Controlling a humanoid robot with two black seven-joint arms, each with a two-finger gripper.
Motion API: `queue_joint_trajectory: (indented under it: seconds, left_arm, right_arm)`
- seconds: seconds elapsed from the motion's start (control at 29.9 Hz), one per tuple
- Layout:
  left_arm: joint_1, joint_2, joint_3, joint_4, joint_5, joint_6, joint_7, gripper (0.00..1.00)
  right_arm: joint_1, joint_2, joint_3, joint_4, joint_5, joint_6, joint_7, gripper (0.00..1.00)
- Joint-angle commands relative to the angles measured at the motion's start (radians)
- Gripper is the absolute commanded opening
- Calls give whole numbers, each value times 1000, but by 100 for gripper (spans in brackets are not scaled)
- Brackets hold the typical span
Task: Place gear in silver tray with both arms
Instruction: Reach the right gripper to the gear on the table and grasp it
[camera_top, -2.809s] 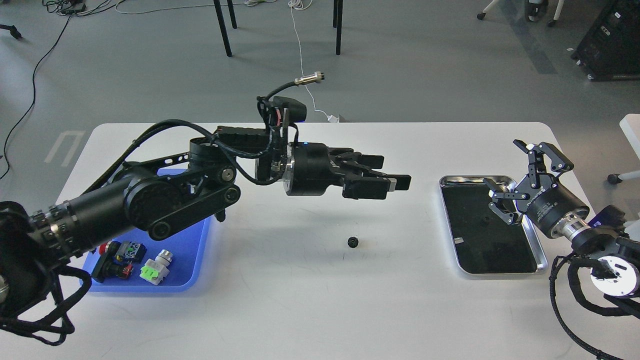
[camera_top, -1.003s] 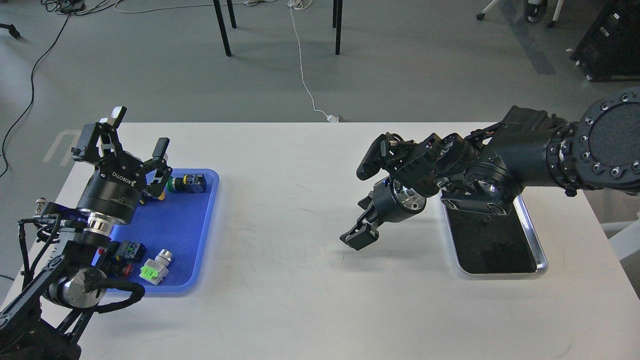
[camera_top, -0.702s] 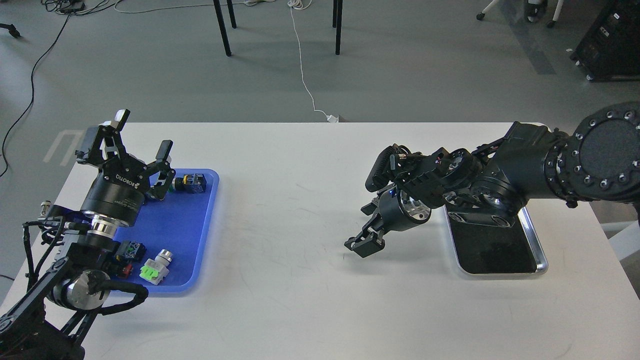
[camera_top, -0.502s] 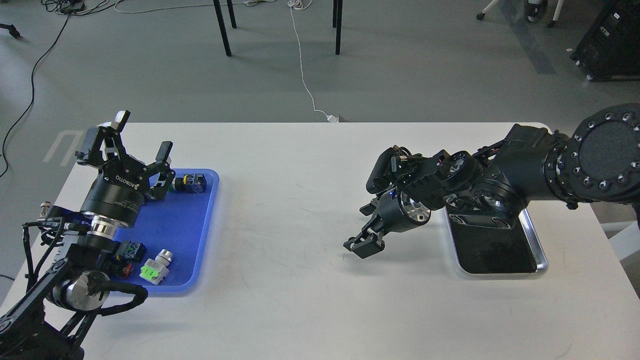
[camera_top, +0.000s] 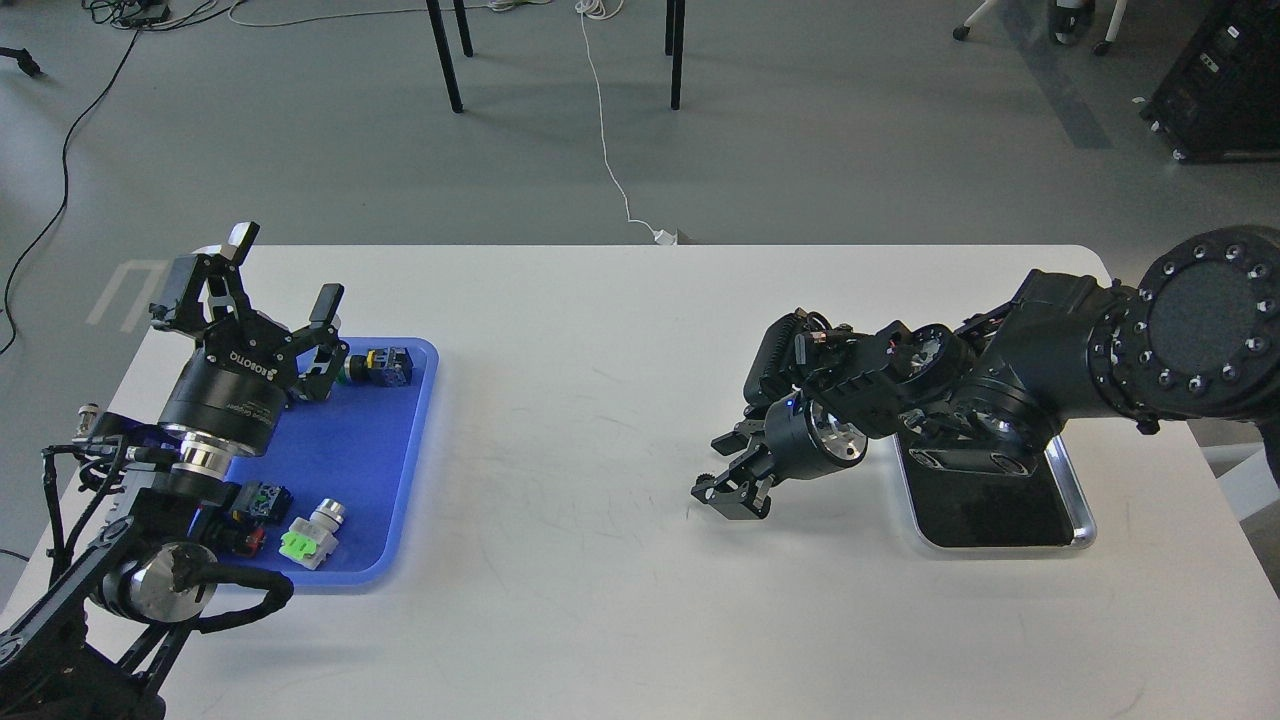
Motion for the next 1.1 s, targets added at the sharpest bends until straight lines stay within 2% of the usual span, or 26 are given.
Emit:
queue_joint_trajectory:
  seconds: [0.0, 0.2, 0.4, 0.8, 1.07]
  left_arm:
    - [-1, 0, -1, -2, -1, 0, 0, 98]
    - [1, -3, -1, -3, -1, 0, 0, 98]
    - [-1, -3, -1, -5, -1, 0, 0, 98]
    - [-1, -3, -1, -6, -1, 0, 0, 98]
    - [1, -7, -1, -6, -1, 2, -2, 98]
  right_arm:
    - [-3, 0, -1, -2, 8, -14, 0, 53]
    - [-18, 0, -5, -2, 8, -18, 0, 53]
    - [-43, 0, -4, -2, 16, -69, 0, 53]
    - [-46, 0, -36, -2, 45, -81, 0, 52]
    - [-46, 0, -38, -1, 46, -84, 0, 43]
